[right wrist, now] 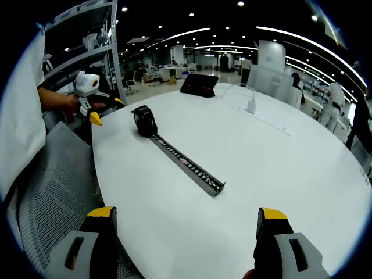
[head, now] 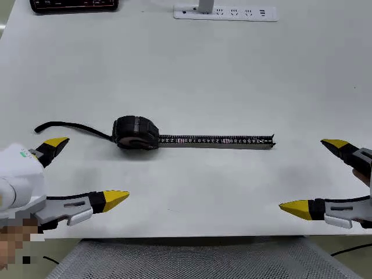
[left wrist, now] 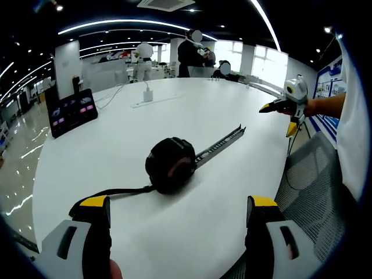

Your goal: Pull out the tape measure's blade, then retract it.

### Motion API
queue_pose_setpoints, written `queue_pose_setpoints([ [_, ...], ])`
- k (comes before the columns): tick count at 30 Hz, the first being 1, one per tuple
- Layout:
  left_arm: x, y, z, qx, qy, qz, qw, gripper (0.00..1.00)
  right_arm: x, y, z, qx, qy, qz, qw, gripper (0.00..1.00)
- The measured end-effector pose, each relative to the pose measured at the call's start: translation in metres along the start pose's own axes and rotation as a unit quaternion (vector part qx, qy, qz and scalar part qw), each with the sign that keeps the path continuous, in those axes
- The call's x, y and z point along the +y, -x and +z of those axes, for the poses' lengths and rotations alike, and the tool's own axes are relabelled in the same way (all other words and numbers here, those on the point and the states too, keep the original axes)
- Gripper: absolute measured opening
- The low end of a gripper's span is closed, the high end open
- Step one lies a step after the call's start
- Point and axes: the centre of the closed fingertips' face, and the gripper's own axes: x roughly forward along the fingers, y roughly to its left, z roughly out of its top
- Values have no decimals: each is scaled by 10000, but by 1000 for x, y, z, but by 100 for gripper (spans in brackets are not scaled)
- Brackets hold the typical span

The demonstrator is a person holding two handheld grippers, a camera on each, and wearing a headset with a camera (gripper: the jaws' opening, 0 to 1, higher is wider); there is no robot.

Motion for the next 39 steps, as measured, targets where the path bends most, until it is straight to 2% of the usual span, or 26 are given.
queue_pose_setpoints([
  [13,-11,-22,12,-98,174,-74,9998,92,-1,-2,-1,6,-11,15,10000,97],
  [25,-15,-41,25,-203,319,-123,9992,91,-3,-3,-1,13,-2,23,10000,97],
  [39,-20,-58,26,-234,574,-173,9979,91,-6,-2,-2,3,-29,4,10000,97],
])
